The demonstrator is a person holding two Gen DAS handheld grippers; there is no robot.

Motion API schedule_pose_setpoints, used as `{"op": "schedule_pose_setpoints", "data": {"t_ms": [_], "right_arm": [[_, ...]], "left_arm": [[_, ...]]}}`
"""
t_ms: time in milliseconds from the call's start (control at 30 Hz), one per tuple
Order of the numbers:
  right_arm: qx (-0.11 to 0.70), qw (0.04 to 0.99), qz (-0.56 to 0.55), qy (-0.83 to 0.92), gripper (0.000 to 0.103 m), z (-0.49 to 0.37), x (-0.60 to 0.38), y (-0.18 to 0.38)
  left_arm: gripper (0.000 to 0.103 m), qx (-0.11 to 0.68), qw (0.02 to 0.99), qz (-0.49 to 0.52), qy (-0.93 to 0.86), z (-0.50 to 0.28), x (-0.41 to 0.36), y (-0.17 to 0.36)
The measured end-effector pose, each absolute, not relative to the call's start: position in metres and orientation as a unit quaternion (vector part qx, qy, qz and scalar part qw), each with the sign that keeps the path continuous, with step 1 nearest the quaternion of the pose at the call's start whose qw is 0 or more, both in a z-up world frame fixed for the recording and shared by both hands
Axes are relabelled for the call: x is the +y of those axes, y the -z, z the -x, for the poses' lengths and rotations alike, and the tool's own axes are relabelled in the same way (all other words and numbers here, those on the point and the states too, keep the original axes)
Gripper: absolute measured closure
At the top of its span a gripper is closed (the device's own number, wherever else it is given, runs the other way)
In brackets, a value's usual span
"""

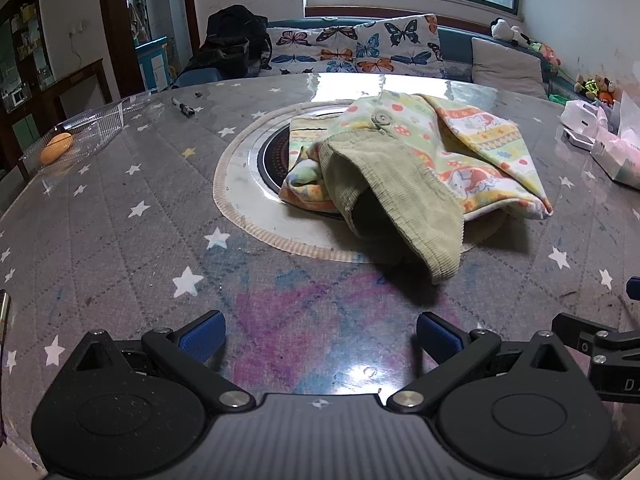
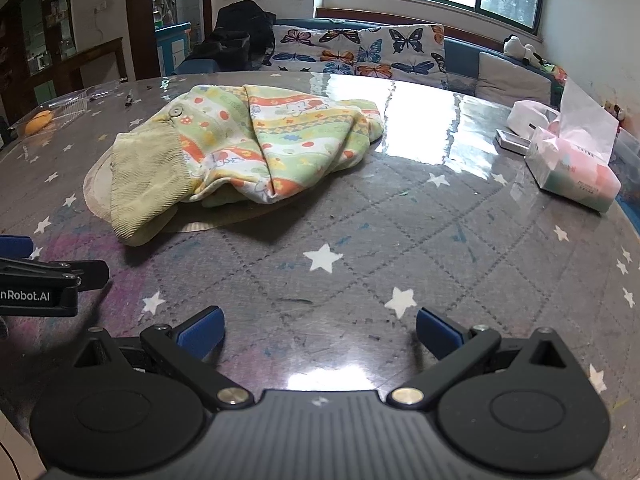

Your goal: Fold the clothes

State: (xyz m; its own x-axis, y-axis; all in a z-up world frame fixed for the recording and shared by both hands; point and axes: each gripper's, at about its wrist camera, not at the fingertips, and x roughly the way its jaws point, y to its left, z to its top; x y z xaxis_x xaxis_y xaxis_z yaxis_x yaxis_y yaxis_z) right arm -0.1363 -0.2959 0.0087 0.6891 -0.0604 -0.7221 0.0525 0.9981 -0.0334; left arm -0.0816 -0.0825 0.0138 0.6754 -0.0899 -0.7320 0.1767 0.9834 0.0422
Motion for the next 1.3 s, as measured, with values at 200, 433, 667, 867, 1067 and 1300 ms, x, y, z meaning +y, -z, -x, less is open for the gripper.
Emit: {"op": "schedule_pose_setpoints", "data": {"t_ms": [200,433,667,867,1067,1300], "right_arm": [[0.394,0.919,0.007,0.026,0.0,0.134,-0.294,-0.01],[0.396,0.918,0.007,0.021,0.0,0.13,-0.292,-0.012],[0.4,0.916,0.007,0.016,0.0,0.124,-0.29,-0.012],[0.401,0.916,0.008,0.013,0.0,0.118,-0.289,-0.013],[0.401,0.916,0.01,0.012,0.0,0.11,-0.287,-0.014],[0.399,0.917,0.015,0.005,0.0,0.098,-0.286,-0.019]], "left_arm": [[0.0,0.398,0.913,-0.054,0.071,0.081,-0.082,-0.014],[0.0,0.4,0.912,-0.057,0.071,0.079,-0.083,-0.015],[0.0,0.402,0.911,-0.058,0.069,0.073,-0.083,-0.017],[0.0,0.401,0.912,-0.056,0.066,0.068,-0.081,-0.019],[0.0,0.397,0.914,-0.058,0.066,0.061,-0.079,-0.022],[0.0,0.391,0.917,-0.053,0.064,0.052,-0.075,-0.03]]}}
